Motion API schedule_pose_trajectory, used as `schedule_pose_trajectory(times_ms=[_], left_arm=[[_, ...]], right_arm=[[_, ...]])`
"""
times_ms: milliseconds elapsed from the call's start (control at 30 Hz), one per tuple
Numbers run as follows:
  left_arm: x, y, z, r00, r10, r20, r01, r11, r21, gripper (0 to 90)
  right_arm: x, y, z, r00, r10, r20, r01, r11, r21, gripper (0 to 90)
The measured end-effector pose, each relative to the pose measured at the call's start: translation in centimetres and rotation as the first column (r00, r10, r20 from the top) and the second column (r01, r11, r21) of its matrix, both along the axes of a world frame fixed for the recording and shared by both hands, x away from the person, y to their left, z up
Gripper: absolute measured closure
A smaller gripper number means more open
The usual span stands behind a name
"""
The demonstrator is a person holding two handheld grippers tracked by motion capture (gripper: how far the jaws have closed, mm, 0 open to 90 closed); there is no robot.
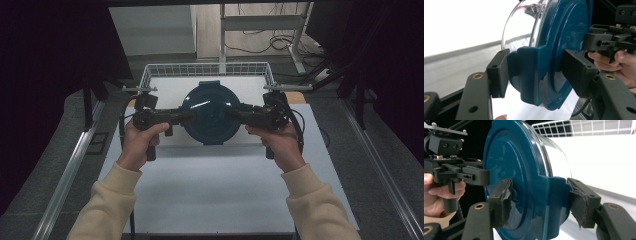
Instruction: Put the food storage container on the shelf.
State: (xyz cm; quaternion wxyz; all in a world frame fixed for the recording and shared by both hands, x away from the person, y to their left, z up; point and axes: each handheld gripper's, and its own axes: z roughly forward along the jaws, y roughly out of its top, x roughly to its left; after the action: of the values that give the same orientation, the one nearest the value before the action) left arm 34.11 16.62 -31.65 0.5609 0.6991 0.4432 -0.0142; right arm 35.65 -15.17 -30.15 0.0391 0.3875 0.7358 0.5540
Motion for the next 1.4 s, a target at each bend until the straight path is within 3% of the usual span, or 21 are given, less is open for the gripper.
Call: schedule_pose_trajectory(times_ms=[200, 433, 733, 933, 1100, 1267, 1367, 1400], left_arm=[[1.2, 0.1, 1.6, 1.0000, 0.000, 0.010, 0.000, 1.0000, 0.004, 40.7], [2.5, 0.3, 2.4, 1.0000, 0.000, 0.009, 0.000, 1.0000, 0.002, 40.8], [5.2, 0.5, 2.9, 0.9996, -0.001, -0.028, 0.001, 1.0000, 0.003, 40.7], [7.0, 0.6, 2.6, 0.9983, 0.006, -0.058, -0.006, 1.0000, 0.001, 40.6], [8.6, 0.5, 2.5, 0.9969, 0.016, -0.077, -0.014, 0.9996, 0.025, 39.2], [9.9, 0.6, 1.5, 0.9919, 0.024, -0.125, -0.023, 0.9997, 0.010, 39.2], [10.6, 0.7, 0.8, 0.9877, 0.026, -0.154, -0.026, 0.9997, 0.005, 39.4], [11.0, 1.0, 0.6, 0.9852, 0.020, -0.171, -0.023, 0.9996, -0.018, 40.1]], right_arm=[[1.2, 0.1, 1.6, 1.0000, 0.003, 0.005, -0.003, 1.000, 0.005, 39.2], [2.6, 0.2, 2.6, 1.0000, 0.008, 0.005, -0.008, 1.000, 0.008, 39.5], [5.1, 0.4, 3.0, 0.9995, 0.008, -0.032, -0.008, 1.000, 0.011, 39.9], [7.0, 0.5, 2.8, 0.9980, 0.008, -0.062, -0.007, 1.000, 0.016, 39.9], [8.7, 0.7, 2.0, 0.9954, -0.006, -0.096, 0.008, 1.000, 0.024, 39.8], [9.9, 0.8, 1.4, 0.9925, -0.008, -0.122, 0.011, 1.000, 0.021, 39.8], [11.0, 0.9, 0.5, 0.9869, -0.007, -0.161, 0.011, 1.000, 0.024, 39.7], [11.2, 0.8, 0.4, 0.9863, -0.014, -0.165, 0.020, 0.999, 0.039, 39.7]])
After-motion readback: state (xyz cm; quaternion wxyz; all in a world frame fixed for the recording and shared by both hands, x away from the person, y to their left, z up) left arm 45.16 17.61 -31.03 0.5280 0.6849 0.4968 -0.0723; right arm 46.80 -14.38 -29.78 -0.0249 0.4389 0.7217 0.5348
